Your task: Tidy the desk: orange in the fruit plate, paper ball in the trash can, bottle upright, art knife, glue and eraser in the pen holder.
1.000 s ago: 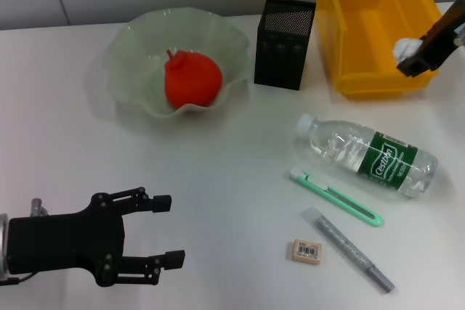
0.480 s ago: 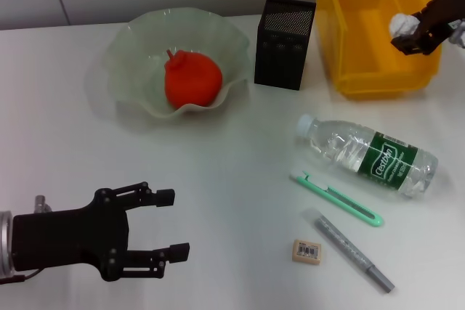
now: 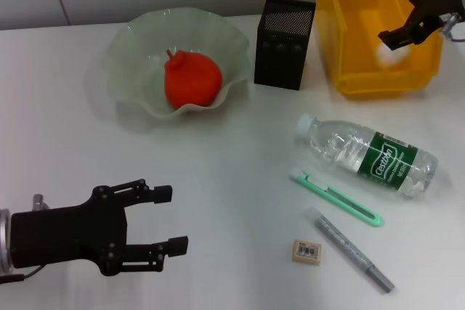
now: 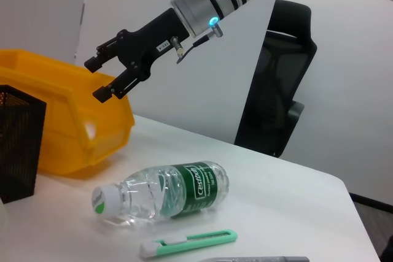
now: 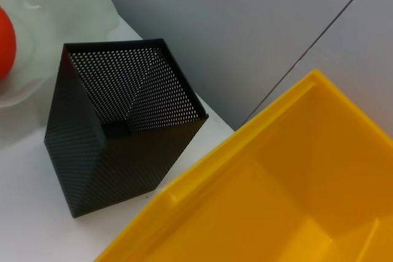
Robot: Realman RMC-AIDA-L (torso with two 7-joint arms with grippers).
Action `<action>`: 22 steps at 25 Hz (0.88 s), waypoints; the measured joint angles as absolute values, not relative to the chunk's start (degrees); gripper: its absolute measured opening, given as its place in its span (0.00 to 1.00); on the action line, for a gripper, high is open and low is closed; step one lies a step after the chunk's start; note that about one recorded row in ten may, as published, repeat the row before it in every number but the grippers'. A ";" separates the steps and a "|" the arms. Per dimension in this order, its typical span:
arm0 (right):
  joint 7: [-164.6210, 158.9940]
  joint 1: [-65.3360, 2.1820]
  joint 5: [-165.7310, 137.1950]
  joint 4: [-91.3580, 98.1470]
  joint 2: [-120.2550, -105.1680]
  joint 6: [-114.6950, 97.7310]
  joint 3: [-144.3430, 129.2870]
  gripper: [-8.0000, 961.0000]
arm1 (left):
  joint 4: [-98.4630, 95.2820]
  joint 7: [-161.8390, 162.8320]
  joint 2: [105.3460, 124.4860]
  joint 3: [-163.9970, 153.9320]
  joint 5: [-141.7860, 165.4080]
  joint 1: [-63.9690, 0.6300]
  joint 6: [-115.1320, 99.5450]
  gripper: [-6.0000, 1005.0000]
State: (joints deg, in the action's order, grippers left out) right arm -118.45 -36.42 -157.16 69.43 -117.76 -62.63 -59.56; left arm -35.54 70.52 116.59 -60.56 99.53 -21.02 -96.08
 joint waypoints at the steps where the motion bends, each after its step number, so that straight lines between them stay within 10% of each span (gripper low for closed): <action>1: -118.51 -36.41 -157.15 69.55 -117.77 -62.66 -59.52 0.75 | -35.62 70.29 116.67 -60.34 99.53 -20.90 -96.04 0.86; 22: -134.53 -45.28 -163.40 82.35 -117.50 -108.54 -61.81 0.85 | -35.54 69.65 116.62 -59.60 99.29 -21.07 -96.38 0.86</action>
